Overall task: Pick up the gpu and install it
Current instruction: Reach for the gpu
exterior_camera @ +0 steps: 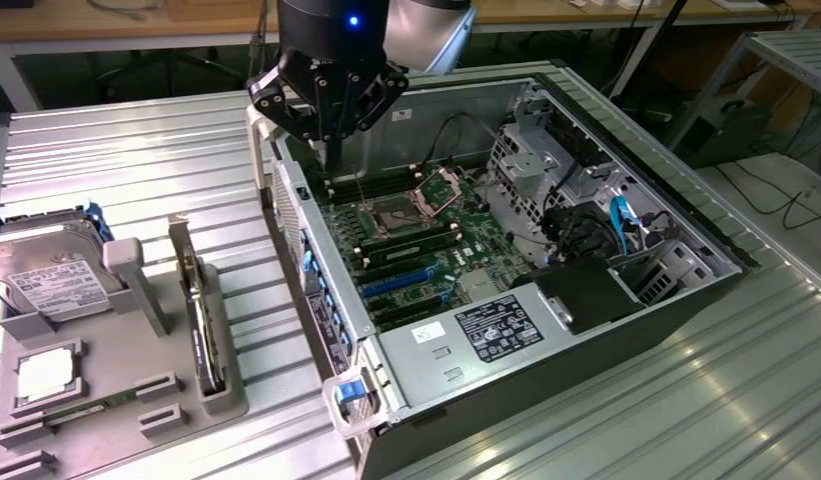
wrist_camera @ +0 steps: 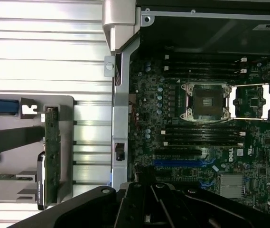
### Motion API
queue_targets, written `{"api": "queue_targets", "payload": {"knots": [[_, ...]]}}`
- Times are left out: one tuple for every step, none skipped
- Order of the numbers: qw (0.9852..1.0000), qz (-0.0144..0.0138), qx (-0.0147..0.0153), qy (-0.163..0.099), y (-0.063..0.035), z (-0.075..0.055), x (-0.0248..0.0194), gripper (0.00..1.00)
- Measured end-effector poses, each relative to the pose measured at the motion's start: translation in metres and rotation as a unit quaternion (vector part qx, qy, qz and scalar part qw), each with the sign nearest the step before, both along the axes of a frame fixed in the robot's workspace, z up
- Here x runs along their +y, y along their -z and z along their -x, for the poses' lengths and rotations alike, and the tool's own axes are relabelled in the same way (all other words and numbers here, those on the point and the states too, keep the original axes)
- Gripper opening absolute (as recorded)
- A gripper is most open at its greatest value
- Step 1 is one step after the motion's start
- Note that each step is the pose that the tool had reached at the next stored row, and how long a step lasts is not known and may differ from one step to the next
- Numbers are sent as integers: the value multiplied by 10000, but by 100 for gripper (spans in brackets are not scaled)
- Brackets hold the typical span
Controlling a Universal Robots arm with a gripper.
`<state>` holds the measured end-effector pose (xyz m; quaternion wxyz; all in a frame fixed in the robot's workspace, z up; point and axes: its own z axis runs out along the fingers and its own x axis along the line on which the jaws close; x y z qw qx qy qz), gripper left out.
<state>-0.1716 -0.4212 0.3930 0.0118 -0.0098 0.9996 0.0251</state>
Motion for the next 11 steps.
{"api": "queue_targets", "payload": {"knots": [[10000,0,0,0,0,3,-2,11],[10000,0,0,0,0,6,-4,11],[10000,0,0,0,0,13,-7,11],[10000,0,0,0,0,18,-10,11],[10000,0,0,0,0,21,-12,11],[10000,0,0,0,0,25,-15,11],[10000,0,0,0,0,30,-17,11],[10000,0,0,0,0,36,-21,11],[10000,0,0,0,0,40,-24,11],[10000,0,0,0,0,46,-27,11],[10000,0,0,0,0,52,-30,11]]}}
